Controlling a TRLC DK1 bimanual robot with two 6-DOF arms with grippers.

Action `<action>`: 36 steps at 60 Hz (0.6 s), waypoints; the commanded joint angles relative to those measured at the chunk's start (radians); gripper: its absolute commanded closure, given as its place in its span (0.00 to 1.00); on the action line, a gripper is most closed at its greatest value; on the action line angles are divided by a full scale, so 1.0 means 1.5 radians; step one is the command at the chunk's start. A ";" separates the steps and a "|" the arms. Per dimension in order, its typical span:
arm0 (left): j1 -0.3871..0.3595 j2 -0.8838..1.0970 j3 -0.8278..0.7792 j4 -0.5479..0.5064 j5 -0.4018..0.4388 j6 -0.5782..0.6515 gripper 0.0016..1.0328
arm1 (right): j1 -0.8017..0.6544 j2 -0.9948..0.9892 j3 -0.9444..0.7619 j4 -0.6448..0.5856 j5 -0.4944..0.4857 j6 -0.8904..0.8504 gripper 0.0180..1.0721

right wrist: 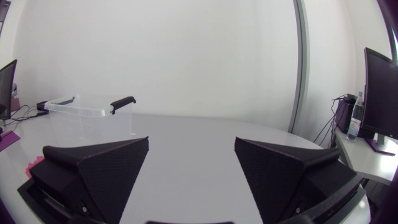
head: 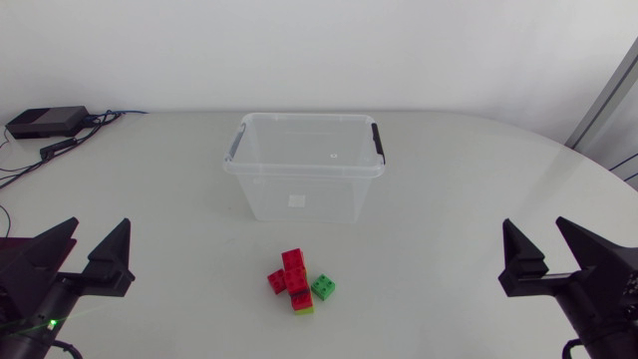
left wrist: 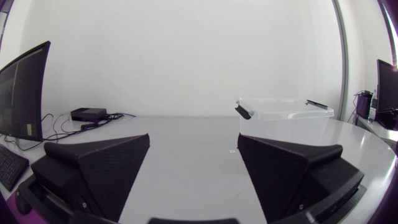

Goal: Pick up the duplo bricks and place them in the container

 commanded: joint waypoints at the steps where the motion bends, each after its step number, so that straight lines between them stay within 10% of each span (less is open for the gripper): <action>1: -0.006 -0.007 -0.009 -0.002 0.000 -0.003 0.04 | 0.005 -0.005 -0.016 0.006 -0.004 -0.002 0.05; 36: -0.017 -0.009 -0.008 0.003 -0.002 -0.002 0.04 | 0.008 -0.007 -0.016 0.007 -0.003 -0.007 0.05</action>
